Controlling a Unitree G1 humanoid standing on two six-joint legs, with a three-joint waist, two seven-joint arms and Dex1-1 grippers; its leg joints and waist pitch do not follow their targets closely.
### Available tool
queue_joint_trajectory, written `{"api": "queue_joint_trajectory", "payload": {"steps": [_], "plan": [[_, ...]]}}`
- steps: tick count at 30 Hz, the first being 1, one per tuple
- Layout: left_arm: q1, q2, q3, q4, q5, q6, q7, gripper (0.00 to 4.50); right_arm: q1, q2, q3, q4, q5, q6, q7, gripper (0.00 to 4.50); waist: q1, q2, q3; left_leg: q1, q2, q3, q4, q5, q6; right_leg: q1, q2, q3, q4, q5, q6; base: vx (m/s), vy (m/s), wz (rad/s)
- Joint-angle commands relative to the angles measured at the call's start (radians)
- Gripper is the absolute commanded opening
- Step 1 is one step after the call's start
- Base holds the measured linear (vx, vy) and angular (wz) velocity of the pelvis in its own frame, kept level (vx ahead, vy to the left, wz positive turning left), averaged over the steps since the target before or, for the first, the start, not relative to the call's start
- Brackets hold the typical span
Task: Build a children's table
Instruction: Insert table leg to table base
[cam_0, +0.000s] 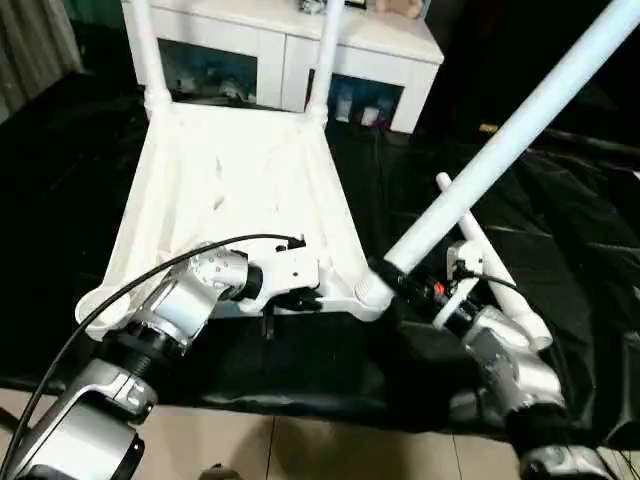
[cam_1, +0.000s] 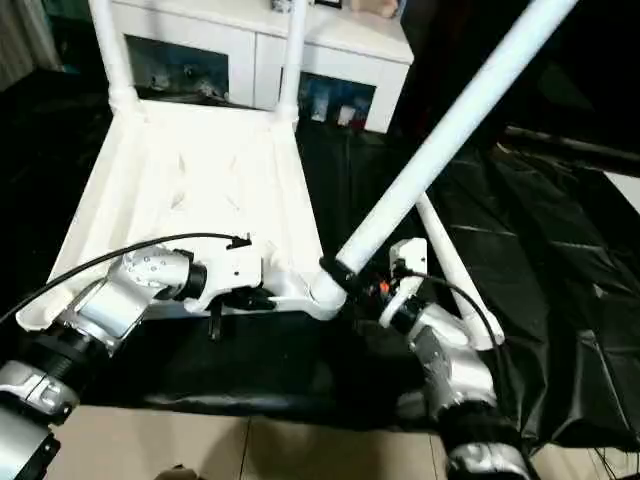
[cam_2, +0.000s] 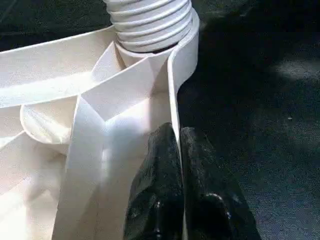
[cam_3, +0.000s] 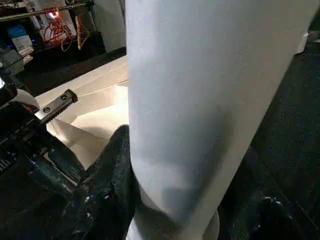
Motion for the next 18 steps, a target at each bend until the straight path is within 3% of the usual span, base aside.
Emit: {"api": "queue_joint_trajectory", "payload": {"steps": [1, 5, 12, 16, 18], "plan": [[-0.01, 0.011, -0.015, -0.025, 0.015, -0.012, -0.027, 0.0, 0.047, -0.04, -0.036, 0.037, -0.042, 0.037, -0.065, 1.86, -0.004, 0.02, -0.052, 0.02, 0.037, -0.006, -0.069, -0.19, -0.008, 0.03, -0.067, 0.054, -0.07, 0.003, -0.193, 0.0, 0.0, 0.0], [-0.011, 0.018, -0.026, -0.018, 0.019, -0.021, -0.04, 0.0, 0.046, -0.067, 0.023, 0.028, -0.082, 0.075, -0.037, 1.86, -0.004, 0.021, -0.053, 0.019, 0.035, -0.006, -0.068, -0.163, -0.003, 0.032, -0.064, 0.052, -0.067, 0.037, -0.195, 0.0, 0.0, 0.0], [-0.031, 0.028, -0.042, 0.002, 0.032, -0.045, -0.063, 0.0, -0.012, -0.139, 0.117, 0.048, -0.129, 0.163, 0.07, 1.86, -0.007, 0.015, -0.052, 0.019, 0.034, -0.004, -0.066, -0.162, -0.002, 0.034, -0.063, 0.053, -0.07, 0.011, -0.186, 0.0, 0.0, 0.0], [-0.035, 0.029, -0.045, 0.004, 0.035, -0.048, -0.067, 0.0, -0.019, -0.162, 0.155, 0.051, -0.15, 0.175, 0.12, 1.86, -0.003, 0.012, -0.053, 0.019, 0.035, -0.004, -0.064, -0.15, 0.002, 0.033, -0.066, 0.053, -0.067, 0.032, -0.191, 0.0, 0.0, 0.0], [-0.037, 0.029, -0.048, 0.002, 0.034, -0.05, -0.073, 0.0, -0.021, -0.187, 0.207, 0.061, -0.171, 0.172, 0.167, 1.86, -0.004, 0.009, -0.052, 0.02, 0.036, -0.004, -0.065, -0.164, 0.0, 0.033, -0.065, 0.052, -0.07, 0.008, -0.19, 0.0, 0.0, 0.0]]}}
